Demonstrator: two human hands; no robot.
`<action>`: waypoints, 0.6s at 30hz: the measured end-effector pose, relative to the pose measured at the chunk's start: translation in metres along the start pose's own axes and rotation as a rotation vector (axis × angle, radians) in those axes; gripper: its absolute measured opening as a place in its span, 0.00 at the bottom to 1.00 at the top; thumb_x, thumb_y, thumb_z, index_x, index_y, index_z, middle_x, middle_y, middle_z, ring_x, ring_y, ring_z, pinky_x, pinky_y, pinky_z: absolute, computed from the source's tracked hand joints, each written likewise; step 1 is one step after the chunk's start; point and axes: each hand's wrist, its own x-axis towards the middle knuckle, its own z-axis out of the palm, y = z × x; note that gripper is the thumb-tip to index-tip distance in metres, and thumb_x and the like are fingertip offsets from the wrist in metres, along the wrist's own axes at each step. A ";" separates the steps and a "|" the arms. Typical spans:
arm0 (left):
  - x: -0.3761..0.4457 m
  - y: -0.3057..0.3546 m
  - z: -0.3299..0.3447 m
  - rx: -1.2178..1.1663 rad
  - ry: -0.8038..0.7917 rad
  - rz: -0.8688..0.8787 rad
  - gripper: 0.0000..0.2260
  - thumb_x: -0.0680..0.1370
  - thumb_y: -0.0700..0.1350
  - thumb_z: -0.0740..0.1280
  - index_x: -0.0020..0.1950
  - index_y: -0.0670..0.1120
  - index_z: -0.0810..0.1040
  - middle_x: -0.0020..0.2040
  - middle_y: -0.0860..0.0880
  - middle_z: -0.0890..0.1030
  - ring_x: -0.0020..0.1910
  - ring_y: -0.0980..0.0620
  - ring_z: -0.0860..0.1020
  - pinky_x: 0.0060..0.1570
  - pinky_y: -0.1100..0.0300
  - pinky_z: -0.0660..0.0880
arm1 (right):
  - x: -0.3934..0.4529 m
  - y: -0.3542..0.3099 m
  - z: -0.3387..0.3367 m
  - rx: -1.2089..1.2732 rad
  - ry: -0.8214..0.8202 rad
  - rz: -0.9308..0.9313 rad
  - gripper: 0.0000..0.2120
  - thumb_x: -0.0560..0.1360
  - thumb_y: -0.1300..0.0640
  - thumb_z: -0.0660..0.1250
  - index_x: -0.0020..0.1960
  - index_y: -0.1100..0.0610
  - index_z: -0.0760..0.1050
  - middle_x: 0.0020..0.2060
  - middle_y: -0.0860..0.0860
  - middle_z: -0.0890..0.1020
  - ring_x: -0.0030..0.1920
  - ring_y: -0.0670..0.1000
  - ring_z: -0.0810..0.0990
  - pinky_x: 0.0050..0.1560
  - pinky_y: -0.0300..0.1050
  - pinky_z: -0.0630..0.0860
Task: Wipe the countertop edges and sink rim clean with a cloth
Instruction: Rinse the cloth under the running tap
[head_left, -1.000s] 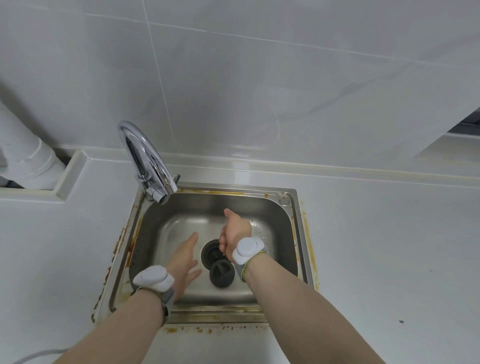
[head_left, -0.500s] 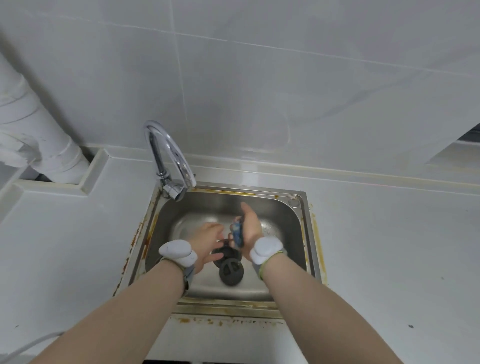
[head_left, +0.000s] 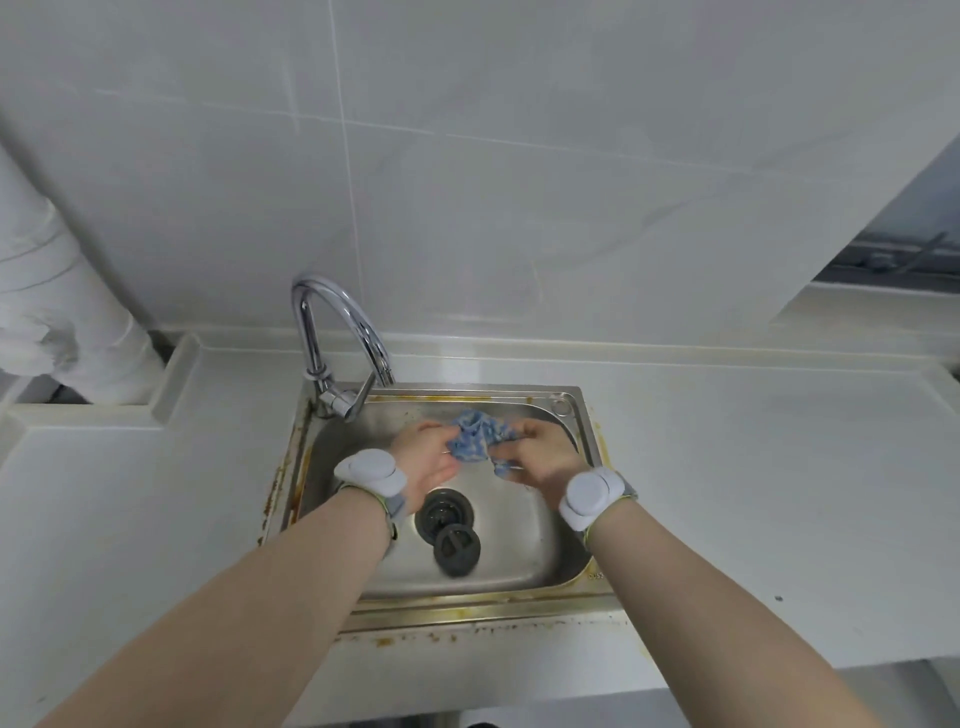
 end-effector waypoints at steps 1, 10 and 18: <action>-0.002 0.000 0.001 -0.035 -0.004 -0.004 0.06 0.79 0.41 0.67 0.55 0.47 0.74 0.45 0.45 0.82 0.39 0.50 0.81 0.48 0.56 0.78 | -0.004 0.000 0.000 -0.019 0.018 -0.017 0.16 0.68 0.73 0.70 0.51 0.59 0.77 0.41 0.55 0.80 0.37 0.51 0.78 0.37 0.43 0.78; -0.022 -0.017 0.010 -0.065 -0.049 0.015 0.04 0.79 0.44 0.67 0.53 0.48 0.78 0.48 0.44 0.81 0.39 0.48 0.79 0.34 0.58 0.77 | -0.051 0.014 -0.010 0.018 -0.039 0.003 0.07 0.70 0.65 0.71 0.44 0.54 0.80 0.33 0.54 0.76 0.29 0.49 0.69 0.29 0.38 0.64; -0.043 -0.009 0.036 0.049 -0.318 -0.157 0.21 0.67 0.57 0.78 0.53 0.47 0.81 0.43 0.47 0.82 0.36 0.50 0.77 0.36 0.59 0.76 | -0.084 0.026 -0.049 0.363 0.306 0.002 0.05 0.75 0.58 0.68 0.49 0.59 0.77 0.38 0.55 0.78 0.34 0.50 0.77 0.35 0.42 0.74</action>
